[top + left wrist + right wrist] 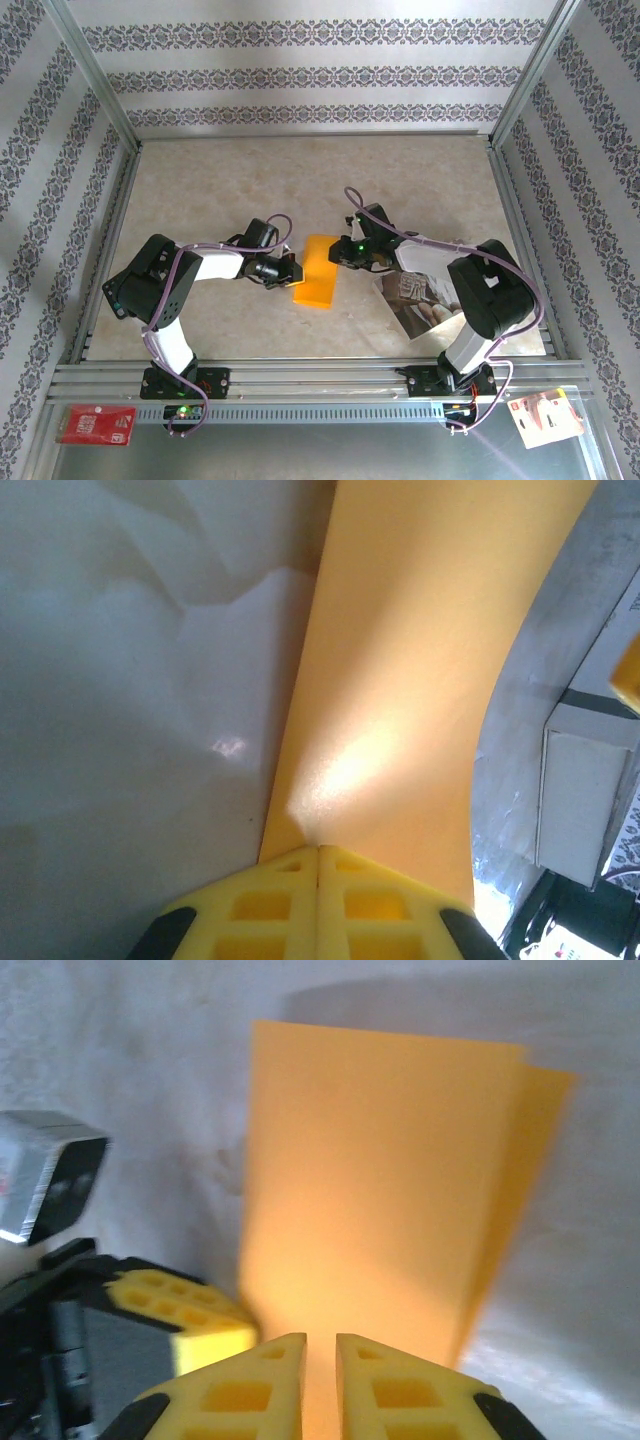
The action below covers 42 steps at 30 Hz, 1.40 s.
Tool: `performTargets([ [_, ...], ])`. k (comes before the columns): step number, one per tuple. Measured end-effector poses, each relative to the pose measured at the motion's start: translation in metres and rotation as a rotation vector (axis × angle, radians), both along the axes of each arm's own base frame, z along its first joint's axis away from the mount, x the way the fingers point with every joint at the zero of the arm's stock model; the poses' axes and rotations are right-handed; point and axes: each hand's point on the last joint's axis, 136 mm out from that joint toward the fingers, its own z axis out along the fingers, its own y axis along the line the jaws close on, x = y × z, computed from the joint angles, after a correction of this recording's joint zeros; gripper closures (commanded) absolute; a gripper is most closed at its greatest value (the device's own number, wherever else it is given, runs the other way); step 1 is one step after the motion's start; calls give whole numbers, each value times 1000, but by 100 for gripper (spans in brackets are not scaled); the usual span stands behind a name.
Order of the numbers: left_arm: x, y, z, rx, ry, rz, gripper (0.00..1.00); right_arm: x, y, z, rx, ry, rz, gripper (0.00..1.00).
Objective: Fold a paper plane with a square sheet of paper (pick it up from the middle)
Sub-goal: First fold in half a square sheet of paper at the center of the table.
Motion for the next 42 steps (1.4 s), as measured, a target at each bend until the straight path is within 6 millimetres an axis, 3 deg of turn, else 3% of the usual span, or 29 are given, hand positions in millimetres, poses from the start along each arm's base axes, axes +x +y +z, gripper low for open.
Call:
performTargets([
  [7,-16,1,0,-27,25,-23,100,-5,43,1,76,33,47,92],
  [17,-17,2,0,-34,17,-24,100,-13,72,-22,75,101,73,96],
  [24,-18,2,-1,-30,11,-29,100,-10,78,-41,55,130,63,98],
  [42,-19,3,-2,-20,-6,-50,100,21,73,-43,23,140,44,100],
])
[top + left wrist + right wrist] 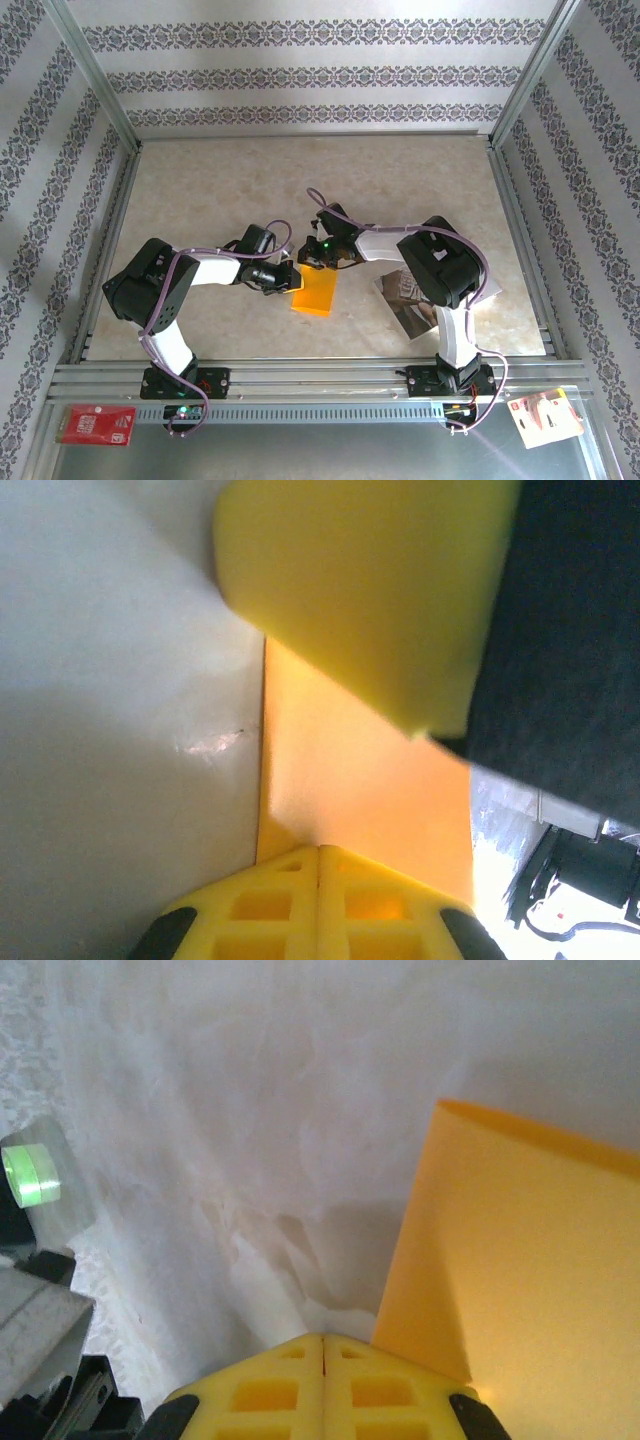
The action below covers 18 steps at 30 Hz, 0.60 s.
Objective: Fold a paper plane with a square sheet of paper (pick it up from the middle)
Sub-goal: First fold in half a square sheet of paper at the center of the table.
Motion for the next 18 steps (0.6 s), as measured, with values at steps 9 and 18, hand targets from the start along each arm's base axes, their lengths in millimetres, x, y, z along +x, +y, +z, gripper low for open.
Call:
performTargets([
  [9,0,0,0,0,-1,-2,100,39,-16,1,3,-25,-69,100],
  [18,-1,0,0,1,-1,-2,100,52,-20,1,-3,4,-86,100],
])
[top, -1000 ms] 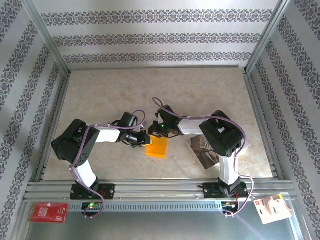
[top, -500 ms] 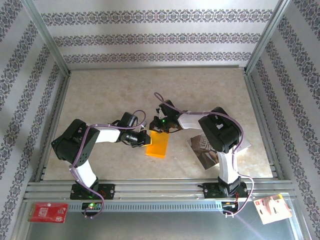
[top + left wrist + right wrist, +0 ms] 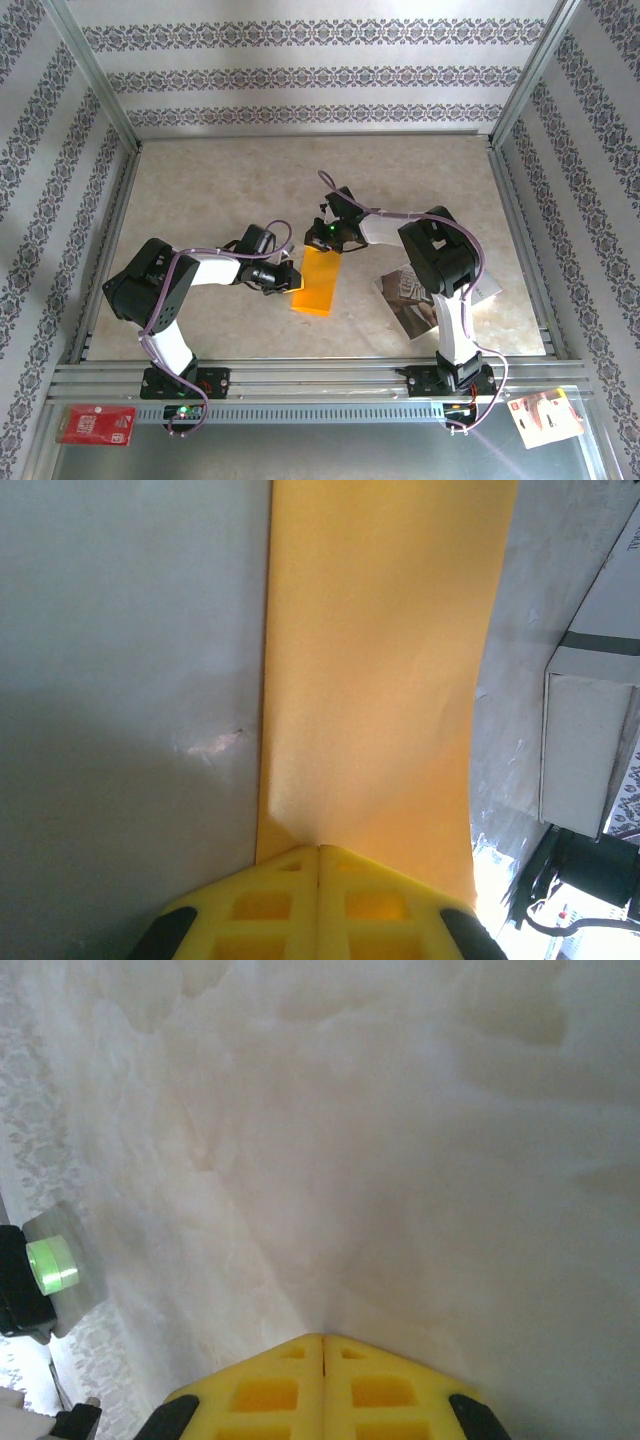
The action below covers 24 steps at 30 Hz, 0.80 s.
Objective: Fold a paper plane with a square sheet of paper (pick it up from the middle)
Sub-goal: First fold in half a square sheet of paper at the center of the table.
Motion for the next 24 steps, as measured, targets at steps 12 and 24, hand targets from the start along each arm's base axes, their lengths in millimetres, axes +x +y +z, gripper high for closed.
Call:
performTargets([
  [12,2,0,1,2,-7,3,100,56,-56,23,-46,-113,-122,100],
  [24,2,0,1,10,0,4,100,-41,9,39,31,-98,89,100],
])
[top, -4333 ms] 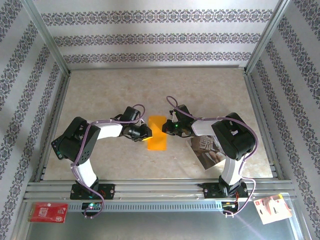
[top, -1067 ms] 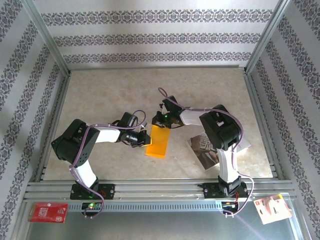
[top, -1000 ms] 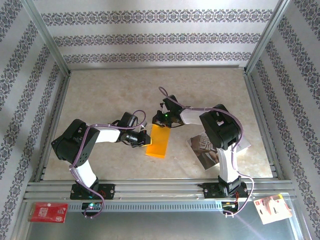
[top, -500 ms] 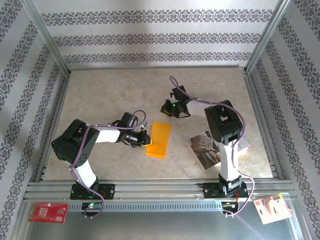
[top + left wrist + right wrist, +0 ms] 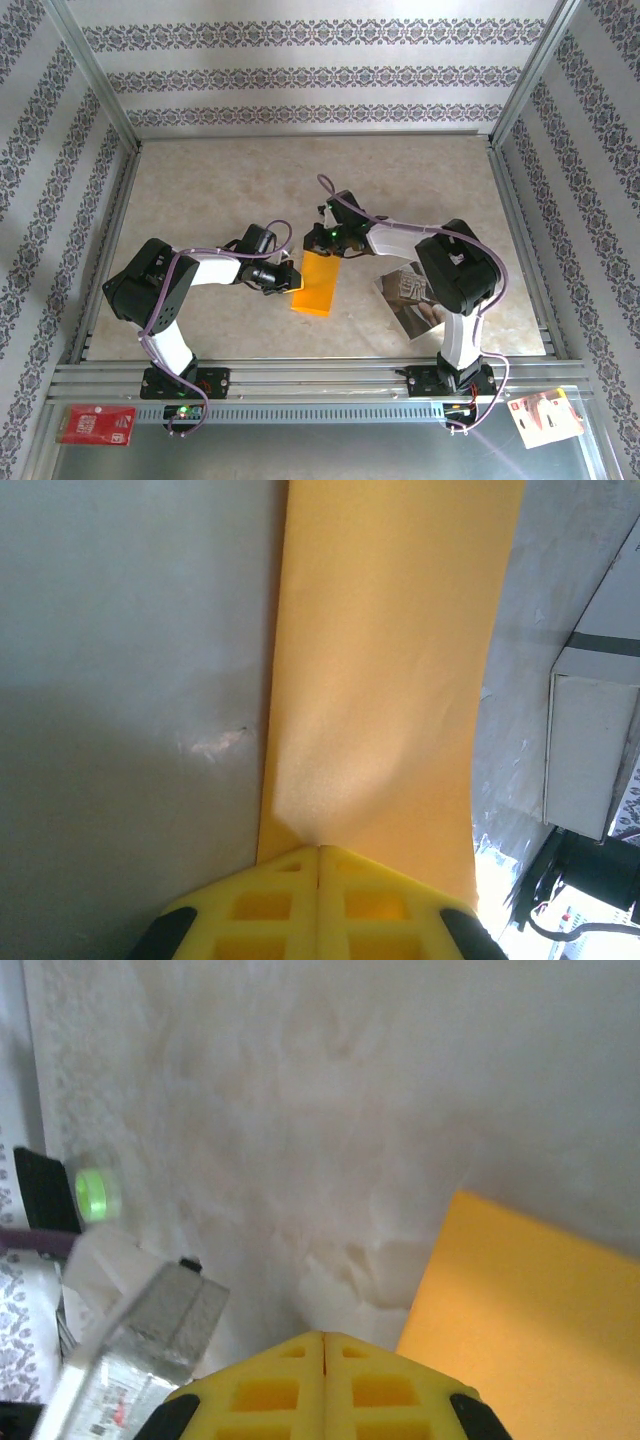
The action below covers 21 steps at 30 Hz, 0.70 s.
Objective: Fold a paper plane with a square sheet of paper (pick it up from the middle)
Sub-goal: First fold in half a square sheet of paper at the center of the table.
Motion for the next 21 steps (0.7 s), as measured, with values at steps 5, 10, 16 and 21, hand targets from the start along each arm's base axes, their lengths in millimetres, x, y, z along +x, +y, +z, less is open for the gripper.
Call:
performTargets([
  [5,0,0,0,0,0,0,100,-5,5,-26,-16,41,9,100],
  [10,-1,2,1,11,9,9,100,-8,-1,-38,-25,65,6,100],
  [16,-6,6,1,19,22,27,97,-9,-1,-40,-21,53,15,100],
  [21,-19,12,1,19,42,41,96,-9,-1,-40,-21,49,20,100],
])
